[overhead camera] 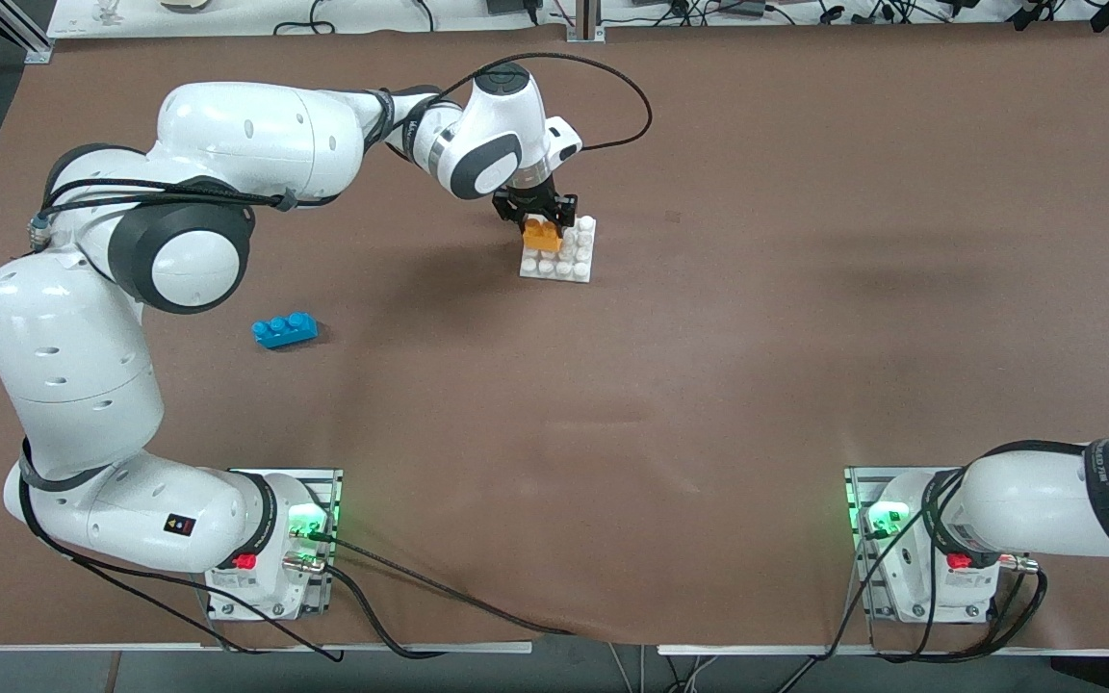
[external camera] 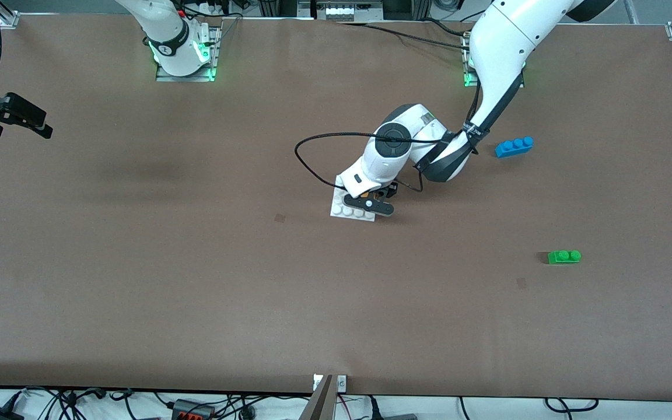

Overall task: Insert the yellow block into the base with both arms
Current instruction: 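Carry the yellow brick over the white plate with the left gripper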

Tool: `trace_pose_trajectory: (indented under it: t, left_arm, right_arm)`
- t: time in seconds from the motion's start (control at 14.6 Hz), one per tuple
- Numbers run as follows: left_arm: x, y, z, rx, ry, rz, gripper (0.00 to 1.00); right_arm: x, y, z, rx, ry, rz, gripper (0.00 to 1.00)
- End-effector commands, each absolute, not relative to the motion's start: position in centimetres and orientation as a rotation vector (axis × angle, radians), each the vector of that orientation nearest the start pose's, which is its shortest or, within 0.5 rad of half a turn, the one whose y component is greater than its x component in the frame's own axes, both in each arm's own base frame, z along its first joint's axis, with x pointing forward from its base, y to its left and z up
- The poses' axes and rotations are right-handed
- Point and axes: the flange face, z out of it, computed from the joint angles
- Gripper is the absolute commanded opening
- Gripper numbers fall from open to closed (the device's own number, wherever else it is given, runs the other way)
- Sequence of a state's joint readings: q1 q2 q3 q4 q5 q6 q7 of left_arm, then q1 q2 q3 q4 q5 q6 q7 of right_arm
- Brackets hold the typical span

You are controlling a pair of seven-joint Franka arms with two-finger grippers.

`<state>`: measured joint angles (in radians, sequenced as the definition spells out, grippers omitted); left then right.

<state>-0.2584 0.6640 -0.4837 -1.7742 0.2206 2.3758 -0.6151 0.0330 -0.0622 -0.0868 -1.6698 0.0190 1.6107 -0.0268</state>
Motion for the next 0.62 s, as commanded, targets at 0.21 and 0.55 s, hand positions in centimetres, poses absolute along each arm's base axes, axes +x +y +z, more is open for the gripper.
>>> trace_pose_trajectory:
  t: [0.21,0.55]
  left_arm:
    - [50.7,-43.7,21.9,-3.248,0.332,0.066,0.48]
    - [49.1,-45.4,21.4,-3.244,0.359,0.080,0.48]
  right_arm:
    - [54.0,-2.7,61.9,-3.108,0.008,-0.019,1.00]
    - [54.0,-2.4,61.9,-3.108,0.001,-0.019,1.00]
